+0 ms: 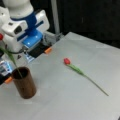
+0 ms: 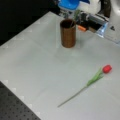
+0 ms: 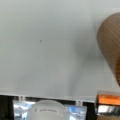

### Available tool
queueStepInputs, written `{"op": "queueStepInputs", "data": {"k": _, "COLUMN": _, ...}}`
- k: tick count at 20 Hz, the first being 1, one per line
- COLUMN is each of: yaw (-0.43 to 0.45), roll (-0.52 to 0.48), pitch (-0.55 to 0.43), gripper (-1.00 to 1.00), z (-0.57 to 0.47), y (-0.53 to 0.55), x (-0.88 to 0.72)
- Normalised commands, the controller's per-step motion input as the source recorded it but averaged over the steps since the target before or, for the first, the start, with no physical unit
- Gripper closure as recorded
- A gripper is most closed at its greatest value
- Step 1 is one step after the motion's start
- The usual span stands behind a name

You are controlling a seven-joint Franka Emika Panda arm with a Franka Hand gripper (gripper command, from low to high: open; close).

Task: Flower insertion into a vase

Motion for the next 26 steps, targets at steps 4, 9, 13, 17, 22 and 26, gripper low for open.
{"op": "queueStepInputs", "data": {"k": 4, "yaw": -0.076, "roll": -0.04, "pitch": -0.009, "gripper": -1.0, "z": -0.07, "y": 0.54, "x": 0.26}}
{"op": "queueStepInputs", "data": {"k": 9, "yaw": -0.087, "roll": 0.084, "pitch": 0.054, "gripper": -1.0, "z": -0.07, "y": 0.44, "x": 0.39}}
{"op": "queueStepInputs", "data": {"k": 13, "yaw": -0.16, "roll": 0.127, "pitch": 0.093, "gripper": -1.0, "z": -0.12, "y": 0.46, "x": 0.49}}
{"op": "queueStepInputs", "data": {"k": 17, "yaw": -0.141, "roll": 0.106, "pitch": 0.182, "gripper": -1.0, "z": -0.06, "y": 0.51, "x": 0.5}}
{"op": "queueStepInputs", "data": {"k": 22, "yaw": -0.127, "roll": 0.036, "pitch": 0.169, "gripper": -1.0, "z": -0.04, "y": 0.31, "x": 0.54}}
{"op": "queueStepInputs", "data": {"k": 26, "yaw": -0.063, "roll": 0.002, "pitch": 0.159, "gripper": -1.0, "z": -0.14, "y": 0.11, "x": 0.47}}
